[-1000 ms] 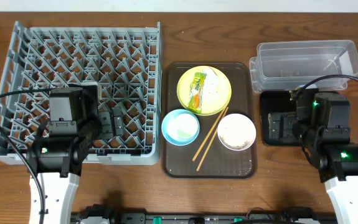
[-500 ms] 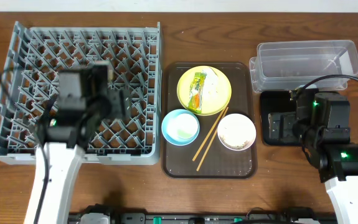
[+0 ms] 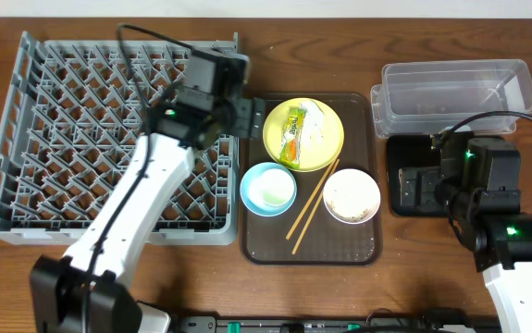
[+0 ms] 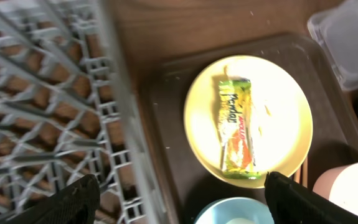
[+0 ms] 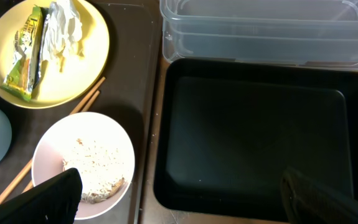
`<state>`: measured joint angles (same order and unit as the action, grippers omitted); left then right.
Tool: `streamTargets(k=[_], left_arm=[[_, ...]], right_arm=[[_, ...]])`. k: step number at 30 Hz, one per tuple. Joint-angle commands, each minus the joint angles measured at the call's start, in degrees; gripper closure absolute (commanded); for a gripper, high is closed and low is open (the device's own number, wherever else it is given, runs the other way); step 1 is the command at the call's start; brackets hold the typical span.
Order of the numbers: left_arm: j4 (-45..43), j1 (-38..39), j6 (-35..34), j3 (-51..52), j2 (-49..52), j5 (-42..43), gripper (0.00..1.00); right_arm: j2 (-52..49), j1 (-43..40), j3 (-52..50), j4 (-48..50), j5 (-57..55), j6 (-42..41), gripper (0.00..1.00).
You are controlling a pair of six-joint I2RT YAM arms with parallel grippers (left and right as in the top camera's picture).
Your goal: Sort waste into correct bins and load items into the dishwasher rack
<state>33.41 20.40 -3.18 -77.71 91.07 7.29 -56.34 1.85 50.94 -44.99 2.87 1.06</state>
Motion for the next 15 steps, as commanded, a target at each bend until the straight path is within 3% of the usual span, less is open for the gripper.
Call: streamTargets(k=[1, 7, 12, 15], left_arm=[[-0.15, 1.31, -0.52, -1.73, 0.31, -2.54, 0.14], [6.69, -0.72, -4.44, -1.73, -2.97, -8.15, 0.14], [14.88, -7.74, -10.93, -1.73, -8.76, -8.17, 0.14], [18.05, -13.2, -11.17, -1.7, -12.79, -7.69, 0.13]], right_arm=[[0.5, 0.04, 1.55, 0.57, 0.26, -0.15, 0.01], [0.13, 0.09, 1.55, 8.2, 7.06, -0.17, 0.01], [-2.89, 0.7, 1.57, 16.57, 14.99, -0.48, 0.08], [-6.21, 2.49, 2.54, 19.37, 15.67, -1.68, 0.09]])
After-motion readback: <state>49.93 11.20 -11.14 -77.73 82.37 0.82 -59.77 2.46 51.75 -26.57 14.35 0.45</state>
